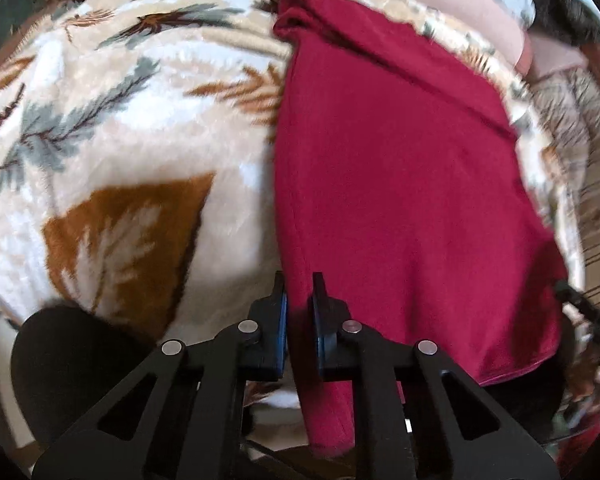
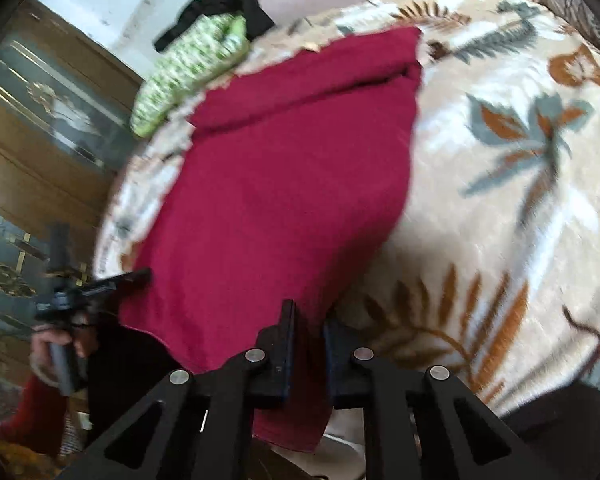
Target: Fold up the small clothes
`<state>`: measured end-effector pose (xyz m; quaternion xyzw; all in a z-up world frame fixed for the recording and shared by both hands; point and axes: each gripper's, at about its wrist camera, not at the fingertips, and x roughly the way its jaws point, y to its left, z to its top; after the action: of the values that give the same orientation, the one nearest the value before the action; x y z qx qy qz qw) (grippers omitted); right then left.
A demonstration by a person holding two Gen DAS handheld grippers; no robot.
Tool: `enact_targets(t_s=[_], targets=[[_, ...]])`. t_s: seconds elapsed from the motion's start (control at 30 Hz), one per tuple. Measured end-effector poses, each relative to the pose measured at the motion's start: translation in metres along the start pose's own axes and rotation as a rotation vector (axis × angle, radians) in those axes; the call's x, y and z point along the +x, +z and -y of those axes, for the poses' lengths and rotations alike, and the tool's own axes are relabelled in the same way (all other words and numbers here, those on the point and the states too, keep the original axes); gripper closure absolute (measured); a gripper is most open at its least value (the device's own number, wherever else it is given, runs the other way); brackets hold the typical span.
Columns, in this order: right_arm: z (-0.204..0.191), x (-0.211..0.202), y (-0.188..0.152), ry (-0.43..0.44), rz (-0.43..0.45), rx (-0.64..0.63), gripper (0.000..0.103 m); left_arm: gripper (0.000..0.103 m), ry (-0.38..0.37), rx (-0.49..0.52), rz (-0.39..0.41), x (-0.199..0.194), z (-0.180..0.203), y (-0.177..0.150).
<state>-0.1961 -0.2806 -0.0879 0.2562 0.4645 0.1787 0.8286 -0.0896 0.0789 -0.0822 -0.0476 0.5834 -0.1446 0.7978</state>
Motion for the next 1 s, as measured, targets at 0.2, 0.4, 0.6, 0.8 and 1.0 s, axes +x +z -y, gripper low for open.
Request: enact_targets(t_s=[0.2, 0.4, 0.6, 0.8, 1.0], targets=[[-0.003, -0.018, 0.032, 0.065, 0.102, -0.003, 0.092, 0.098, -0.049, -0.026, 0.084, -0.017, 0.000, 0.045], [-0.001, -0.010, 0.091, 0.093, 0.155, 0.015, 0.093, 0.098, -0.064, -0.019, 0.107, -0.022, -0.004, 0.083], [-0.006, -0.004, 0.106, 0.080, 0.134, -0.026, 0.093, 0.097, -0.069, -0.014, 0.011, -0.010, -0.006, 0.065], [0.009, -0.010, 0.092, 0.098, 0.135, 0.016, 0.093, 0.047, -0.047, -0.047, -0.070, -0.001, -0.011, 0.030], [0.010, -0.018, 0.078, 0.103, 0.139, 0.016, 0.093, 0.045, -0.100, -0.097, -0.135, 0.017, -0.009, 0.008]])
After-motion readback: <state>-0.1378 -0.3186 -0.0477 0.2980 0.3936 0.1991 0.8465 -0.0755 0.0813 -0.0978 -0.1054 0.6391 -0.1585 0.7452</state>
